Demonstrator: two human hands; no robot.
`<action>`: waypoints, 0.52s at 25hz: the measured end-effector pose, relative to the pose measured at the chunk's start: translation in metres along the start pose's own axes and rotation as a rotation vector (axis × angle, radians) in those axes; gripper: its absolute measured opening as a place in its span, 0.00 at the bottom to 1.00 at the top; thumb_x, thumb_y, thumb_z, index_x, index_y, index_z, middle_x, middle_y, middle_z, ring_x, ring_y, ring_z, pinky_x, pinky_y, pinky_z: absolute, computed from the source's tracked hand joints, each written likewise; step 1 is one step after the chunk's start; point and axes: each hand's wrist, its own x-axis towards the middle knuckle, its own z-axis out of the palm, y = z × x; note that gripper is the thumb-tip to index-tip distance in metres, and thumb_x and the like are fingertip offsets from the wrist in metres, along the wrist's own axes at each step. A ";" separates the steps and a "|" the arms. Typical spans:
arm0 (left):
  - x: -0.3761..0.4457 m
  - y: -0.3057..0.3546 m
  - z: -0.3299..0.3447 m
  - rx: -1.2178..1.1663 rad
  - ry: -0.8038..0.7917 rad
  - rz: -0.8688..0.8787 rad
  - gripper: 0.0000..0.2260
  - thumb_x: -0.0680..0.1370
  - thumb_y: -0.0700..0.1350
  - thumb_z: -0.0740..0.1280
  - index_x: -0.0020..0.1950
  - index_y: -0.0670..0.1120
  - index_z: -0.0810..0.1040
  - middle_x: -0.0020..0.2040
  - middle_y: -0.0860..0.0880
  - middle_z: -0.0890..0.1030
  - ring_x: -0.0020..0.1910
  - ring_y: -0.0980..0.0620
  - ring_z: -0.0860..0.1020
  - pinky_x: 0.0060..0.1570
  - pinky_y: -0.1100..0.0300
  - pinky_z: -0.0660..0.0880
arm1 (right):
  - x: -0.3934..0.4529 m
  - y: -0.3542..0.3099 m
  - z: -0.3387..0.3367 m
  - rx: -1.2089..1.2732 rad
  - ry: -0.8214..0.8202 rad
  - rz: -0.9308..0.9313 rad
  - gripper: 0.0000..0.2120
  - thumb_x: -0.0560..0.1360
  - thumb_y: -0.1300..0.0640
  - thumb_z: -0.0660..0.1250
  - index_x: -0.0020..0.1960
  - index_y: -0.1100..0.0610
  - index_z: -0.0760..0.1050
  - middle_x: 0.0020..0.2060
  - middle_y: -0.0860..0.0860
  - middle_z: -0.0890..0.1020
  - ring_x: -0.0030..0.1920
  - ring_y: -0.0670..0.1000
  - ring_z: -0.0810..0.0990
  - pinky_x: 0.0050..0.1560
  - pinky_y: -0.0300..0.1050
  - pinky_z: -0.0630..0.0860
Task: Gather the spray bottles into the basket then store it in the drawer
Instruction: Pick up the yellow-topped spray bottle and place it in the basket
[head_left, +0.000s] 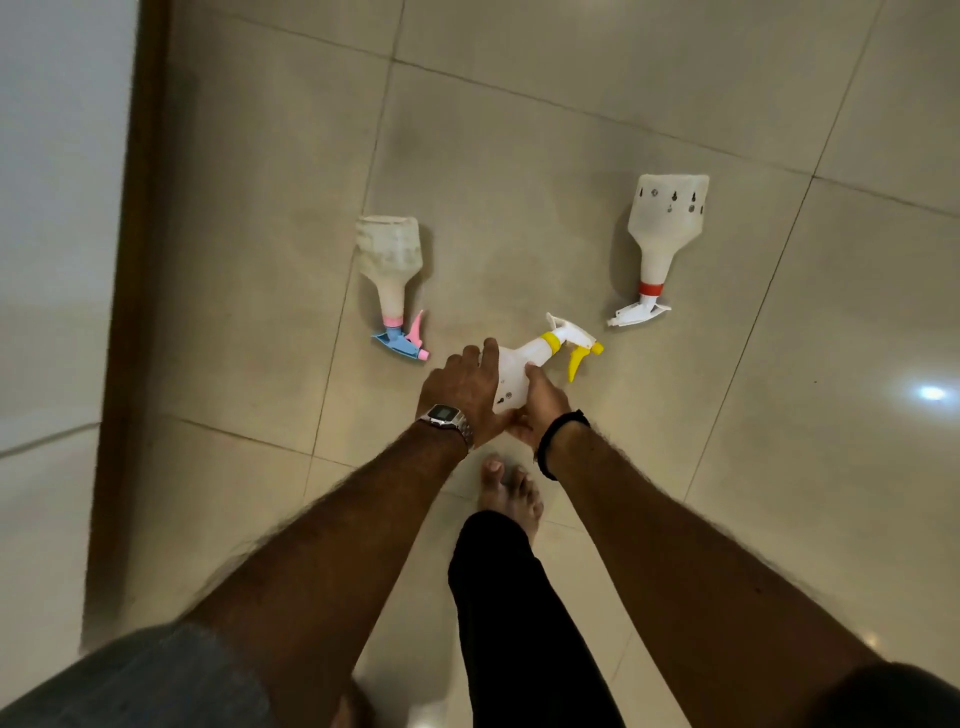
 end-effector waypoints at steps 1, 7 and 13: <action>-0.012 0.003 -0.008 -0.013 -0.009 -0.013 0.47 0.69 0.65 0.71 0.78 0.43 0.55 0.66 0.43 0.73 0.61 0.43 0.77 0.53 0.48 0.78 | -0.009 -0.001 -0.002 -0.012 0.000 0.004 0.22 0.81 0.45 0.60 0.68 0.58 0.73 0.59 0.58 0.82 0.53 0.59 0.83 0.49 0.52 0.81; -0.096 0.010 -0.062 -0.136 0.018 -0.078 0.46 0.69 0.64 0.72 0.77 0.46 0.54 0.67 0.44 0.70 0.61 0.44 0.75 0.53 0.49 0.77 | -0.084 -0.005 0.010 -0.209 0.019 -0.029 0.29 0.74 0.35 0.66 0.62 0.58 0.77 0.55 0.58 0.84 0.55 0.61 0.84 0.62 0.61 0.78; -0.194 -0.011 -0.091 -0.408 0.069 -0.195 0.44 0.69 0.64 0.71 0.77 0.49 0.55 0.69 0.45 0.68 0.63 0.45 0.75 0.56 0.49 0.79 | -0.176 0.025 0.033 -0.545 0.039 -0.127 0.40 0.64 0.27 0.67 0.63 0.55 0.76 0.53 0.55 0.84 0.54 0.58 0.83 0.62 0.59 0.78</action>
